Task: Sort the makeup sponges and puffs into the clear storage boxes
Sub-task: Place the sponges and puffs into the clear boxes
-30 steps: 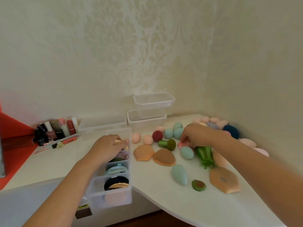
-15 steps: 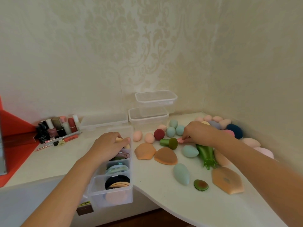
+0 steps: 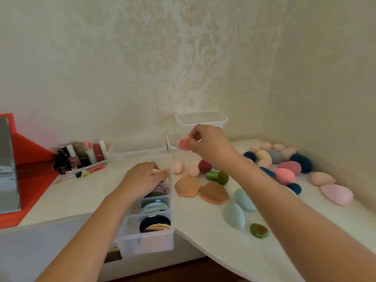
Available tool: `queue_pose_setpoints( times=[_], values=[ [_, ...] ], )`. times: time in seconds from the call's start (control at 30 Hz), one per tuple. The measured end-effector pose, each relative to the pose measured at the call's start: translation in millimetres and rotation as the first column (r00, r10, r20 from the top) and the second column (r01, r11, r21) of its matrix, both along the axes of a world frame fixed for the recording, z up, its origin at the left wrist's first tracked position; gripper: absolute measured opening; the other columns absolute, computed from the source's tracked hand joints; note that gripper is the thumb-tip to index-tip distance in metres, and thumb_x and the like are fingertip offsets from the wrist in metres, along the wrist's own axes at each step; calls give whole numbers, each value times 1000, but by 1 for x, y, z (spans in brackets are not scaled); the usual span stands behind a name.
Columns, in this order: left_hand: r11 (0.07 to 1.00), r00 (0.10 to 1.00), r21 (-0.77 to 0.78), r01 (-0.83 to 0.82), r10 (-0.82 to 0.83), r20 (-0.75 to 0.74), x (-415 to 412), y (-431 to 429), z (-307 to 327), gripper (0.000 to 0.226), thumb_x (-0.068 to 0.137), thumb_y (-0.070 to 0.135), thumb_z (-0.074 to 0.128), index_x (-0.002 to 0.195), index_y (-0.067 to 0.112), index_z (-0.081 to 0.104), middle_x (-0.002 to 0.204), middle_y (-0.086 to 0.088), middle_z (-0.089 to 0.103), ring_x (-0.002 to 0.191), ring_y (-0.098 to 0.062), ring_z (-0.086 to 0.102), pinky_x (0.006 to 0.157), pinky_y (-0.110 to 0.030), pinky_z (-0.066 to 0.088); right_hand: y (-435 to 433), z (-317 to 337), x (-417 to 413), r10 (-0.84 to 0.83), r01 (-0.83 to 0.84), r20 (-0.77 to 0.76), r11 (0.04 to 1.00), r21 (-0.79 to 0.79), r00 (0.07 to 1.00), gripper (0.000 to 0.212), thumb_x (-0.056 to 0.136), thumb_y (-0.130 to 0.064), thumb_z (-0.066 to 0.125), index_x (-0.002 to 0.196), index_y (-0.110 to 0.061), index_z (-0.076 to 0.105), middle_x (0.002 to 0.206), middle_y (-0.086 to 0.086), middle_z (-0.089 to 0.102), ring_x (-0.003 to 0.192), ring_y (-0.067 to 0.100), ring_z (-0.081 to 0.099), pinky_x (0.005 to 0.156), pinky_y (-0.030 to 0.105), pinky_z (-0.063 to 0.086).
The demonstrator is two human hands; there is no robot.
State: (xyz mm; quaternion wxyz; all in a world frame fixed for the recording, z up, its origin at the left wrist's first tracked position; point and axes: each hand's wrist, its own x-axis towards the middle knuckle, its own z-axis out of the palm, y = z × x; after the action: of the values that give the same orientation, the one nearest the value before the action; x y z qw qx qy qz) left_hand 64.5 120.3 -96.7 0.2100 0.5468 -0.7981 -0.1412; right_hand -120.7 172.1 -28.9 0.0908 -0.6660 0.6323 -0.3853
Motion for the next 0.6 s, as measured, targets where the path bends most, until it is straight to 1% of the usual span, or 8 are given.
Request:
queue_pose_setpoints(
  times=[0.07,0.13,0.2,0.27,0.33,0.4,0.47,0.6],
  values=[
    [1000,1000,10,-5,5,-16,0,2,0,35,88,53,50,87,21,62,84,3,62,83,-18,56,72,-33,42,-11,-7,24,67,-73,73,994,82,995,28,78,-29,75,96,-10,66,94,3,69,80,12,60,68,23,48],
    [1000,1000,29,-8,9,-30,1,2,0,34,88,54,51,86,22,63,83,4,64,82,-17,59,74,-33,45,-21,-17,41,110,-115,59,989,90,992,20,80,-16,71,98,-9,69,95,5,71,79,11,61,63,14,45],
    [999,999,48,0,2,-42,2,2,1,33,88,53,51,83,23,63,81,4,67,80,-17,61,76,-35,48,-29,-28,52,91,-94,43,994,57,995,15,84,-11,62,94,-7,72,88,9,72,76,17,64,62,19,47],
    [998,999,60,12,-9,-50,2,1,1,32,88,52,51,80,24,64,78,3,68,78,-17,63,77,-37,50,-35,-35,55,43,-43,6,998,54,999,17,87,-13,58,91,-6,72,82,9,70,71,18,60,62,25,43],
    [998,998,55,13,-10,-58,2,0,1,30,87,51,53,77,25,64,77,3,68,77,-18,62,74,-35,49,-39,-39,54,7,-5,-54,999,41,999,18,88,-15,56,89,-5,71,81,10,68,71,17,56,63,25,40],
    [999,999,36,-7,8,-51,2,-1,2,30,85,52,56,77,24,63,76,2,66,77,-19,61,69,-32,46,-41,-41,51,-9,10,-68,1000,12,998,19,89,-18,56,89,-5,70,82,10,68,73,18,57,65,27,44],
    [1000,998,15,2,-1,-62,1,0,2,26,84,50,58,74,27,63,73,1,66,74,-18,60,63,-31,43,-40,-41,49,29,-28,-55,999,19,998,21,87,-24,60,86,-6,71,78,8,68,70,16,56,62,26,43],
    [999,993,4,39,-39,-112,2,2,4,15,83,44,63,69,38,60,63,3,61,63,-14,57,55,-27,34,-41,-33,49,194,-168,-162,972,163,968,30,89,-31,59,81,-6,75,63,9,62,57,15,50,50,22,35]
  ],
)
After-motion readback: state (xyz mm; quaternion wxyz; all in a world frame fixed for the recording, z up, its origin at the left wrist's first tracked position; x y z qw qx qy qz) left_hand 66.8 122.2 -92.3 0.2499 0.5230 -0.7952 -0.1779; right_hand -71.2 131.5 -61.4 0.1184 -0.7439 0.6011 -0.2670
